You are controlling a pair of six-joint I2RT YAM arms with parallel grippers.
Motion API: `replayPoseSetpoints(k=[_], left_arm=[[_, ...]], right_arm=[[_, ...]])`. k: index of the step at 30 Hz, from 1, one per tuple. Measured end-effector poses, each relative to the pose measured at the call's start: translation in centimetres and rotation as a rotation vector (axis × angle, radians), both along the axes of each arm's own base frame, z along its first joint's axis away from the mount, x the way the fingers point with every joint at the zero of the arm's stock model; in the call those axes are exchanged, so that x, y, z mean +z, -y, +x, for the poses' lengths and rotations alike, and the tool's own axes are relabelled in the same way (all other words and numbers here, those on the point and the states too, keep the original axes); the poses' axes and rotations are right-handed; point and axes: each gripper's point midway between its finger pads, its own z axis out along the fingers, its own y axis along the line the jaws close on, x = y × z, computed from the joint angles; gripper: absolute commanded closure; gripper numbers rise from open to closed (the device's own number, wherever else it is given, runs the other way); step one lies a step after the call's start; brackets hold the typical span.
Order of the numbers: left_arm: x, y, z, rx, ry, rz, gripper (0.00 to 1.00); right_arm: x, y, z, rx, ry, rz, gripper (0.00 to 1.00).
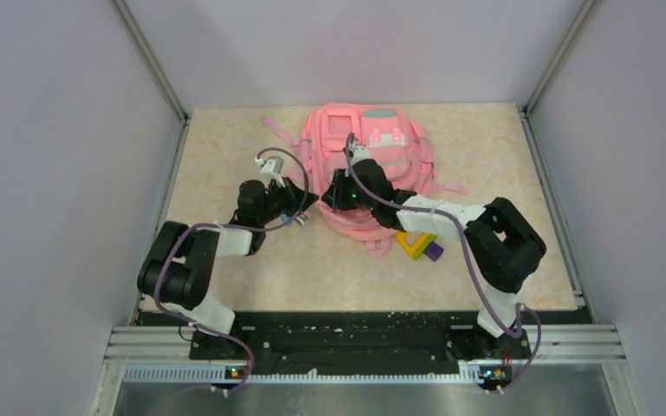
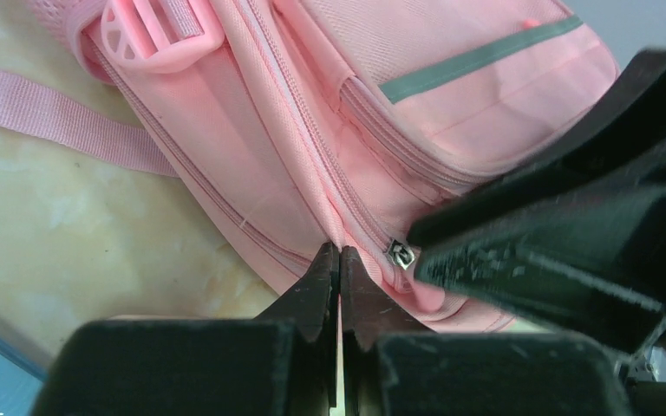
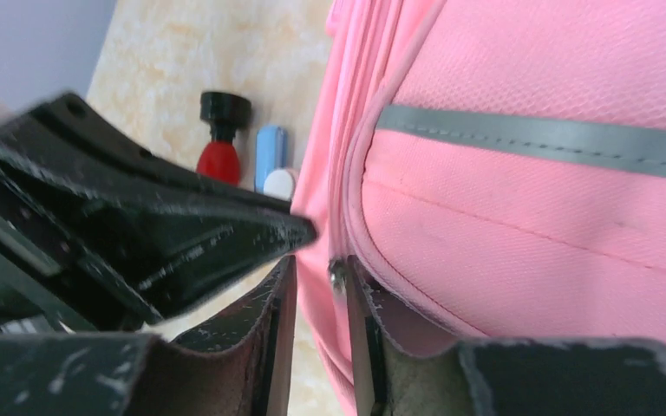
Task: Pack the student bag
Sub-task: Zip the student bag at the center of the board.
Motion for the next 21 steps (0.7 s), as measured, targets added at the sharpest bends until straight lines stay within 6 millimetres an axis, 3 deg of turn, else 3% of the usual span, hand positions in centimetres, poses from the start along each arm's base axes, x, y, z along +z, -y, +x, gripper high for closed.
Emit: replayPoseSetpoints(k=[4, 11, 16, 21], left_arm=[[-0.2, 0.3, -0.3, -0.011, 0.001, 0.007, 1.00], [-0.2, 0.3, -0.3, -0.007, 0.001, 0.015, 1.00], [-0.4, 0.4, -0.4, -0.006, -0.016, 0.020, 1.00], [-0.8, 0.7, -0.9, -0.016, -0.047, 0.015, 1.00]], right_arm=[[1.2, 0.3, 1.4, -0.046, 0.021, 0.040, 0.77], [1.5, 0.2, 1.6, -0.049, 0.027, 0.041, 0.77], [0.5, 0.8, 0.9, -0.034, 0.045, 0.032, 0.75], [0.8, 2.8, -0.2, -0.041, 0.074, 0.025, 0.74]])
